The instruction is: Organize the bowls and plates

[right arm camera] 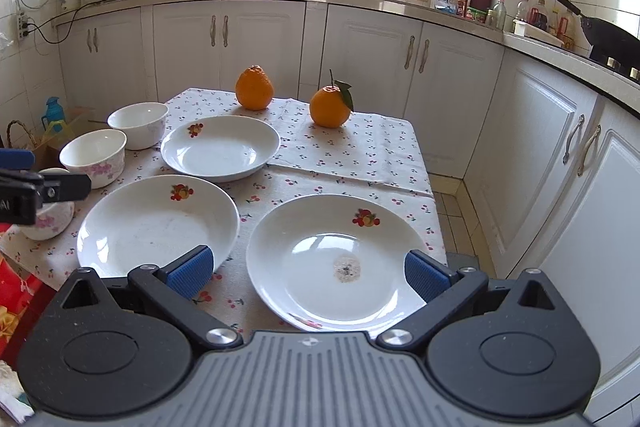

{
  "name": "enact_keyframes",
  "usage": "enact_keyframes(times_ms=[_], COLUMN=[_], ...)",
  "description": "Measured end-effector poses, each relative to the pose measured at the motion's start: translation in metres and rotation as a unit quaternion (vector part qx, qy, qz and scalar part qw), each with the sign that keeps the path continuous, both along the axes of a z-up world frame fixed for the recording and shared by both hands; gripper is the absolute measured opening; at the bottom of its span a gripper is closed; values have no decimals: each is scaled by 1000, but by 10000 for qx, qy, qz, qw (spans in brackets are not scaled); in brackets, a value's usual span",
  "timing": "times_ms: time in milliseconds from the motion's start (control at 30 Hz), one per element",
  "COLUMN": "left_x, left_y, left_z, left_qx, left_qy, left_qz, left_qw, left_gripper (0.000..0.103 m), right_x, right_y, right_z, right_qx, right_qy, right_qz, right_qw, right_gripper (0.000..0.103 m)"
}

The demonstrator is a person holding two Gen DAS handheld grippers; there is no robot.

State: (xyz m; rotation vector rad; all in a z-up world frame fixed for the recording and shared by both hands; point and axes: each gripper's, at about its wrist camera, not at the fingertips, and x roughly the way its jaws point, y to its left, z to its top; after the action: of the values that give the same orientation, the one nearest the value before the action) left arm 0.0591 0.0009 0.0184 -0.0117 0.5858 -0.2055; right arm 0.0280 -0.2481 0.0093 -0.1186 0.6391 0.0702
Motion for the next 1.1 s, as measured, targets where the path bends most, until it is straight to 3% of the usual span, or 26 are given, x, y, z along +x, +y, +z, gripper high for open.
enact_keyframes(times_ms=[333,567,733,1100], left_x=[24,42,57,87], left_y=[-27,-38,-57,-90], left_z=[-15,-20,-24,-28], left_qx=[111,-60,200,360], left_qy=[377,527,615,774], left_qz=[-479,-727,-877,-1288], left_qw=[9981,9959,9940,9880], left_gripper=[102,102,102,102], right_x=[5,19,32,46], right_y=[-35,-43,-50,-57], right_z=[-45,-68,-83,-93], right_qx=[275,250,391,348], right_qy=[715,997,1188,1184], right_qz=[103,217,329,776], right_qw=[9970,9945,9916,9893], right_gripper=[103,103,103,103])
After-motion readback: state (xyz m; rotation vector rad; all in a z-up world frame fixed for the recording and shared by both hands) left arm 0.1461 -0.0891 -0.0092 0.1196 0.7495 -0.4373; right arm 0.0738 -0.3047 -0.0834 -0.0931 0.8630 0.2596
